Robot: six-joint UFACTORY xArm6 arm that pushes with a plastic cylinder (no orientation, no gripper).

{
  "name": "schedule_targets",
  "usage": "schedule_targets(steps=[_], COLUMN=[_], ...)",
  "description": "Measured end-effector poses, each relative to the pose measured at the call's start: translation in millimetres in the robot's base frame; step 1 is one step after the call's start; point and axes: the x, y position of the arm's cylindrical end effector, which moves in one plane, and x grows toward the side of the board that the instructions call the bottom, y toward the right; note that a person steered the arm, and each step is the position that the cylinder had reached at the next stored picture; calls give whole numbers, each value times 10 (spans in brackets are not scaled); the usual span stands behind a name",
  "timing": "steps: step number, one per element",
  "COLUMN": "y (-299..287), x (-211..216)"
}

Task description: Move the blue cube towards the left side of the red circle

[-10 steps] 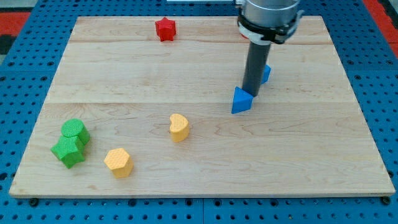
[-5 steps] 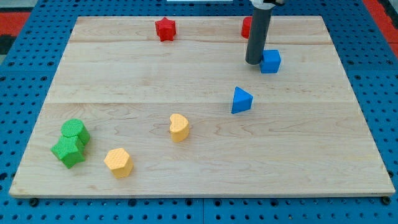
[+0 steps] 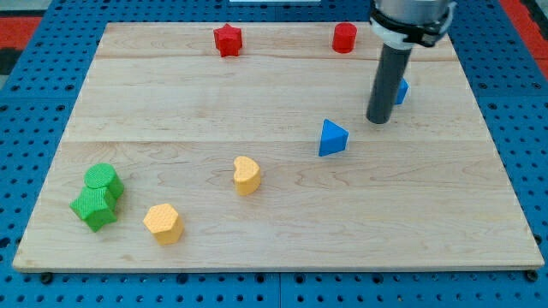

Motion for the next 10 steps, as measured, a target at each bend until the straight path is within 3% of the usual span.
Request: schedule_targets(steps=[1,4,6,8,10], y=[416,664,164,-75,-1150], x=[0,-341,-386,-754,-990])
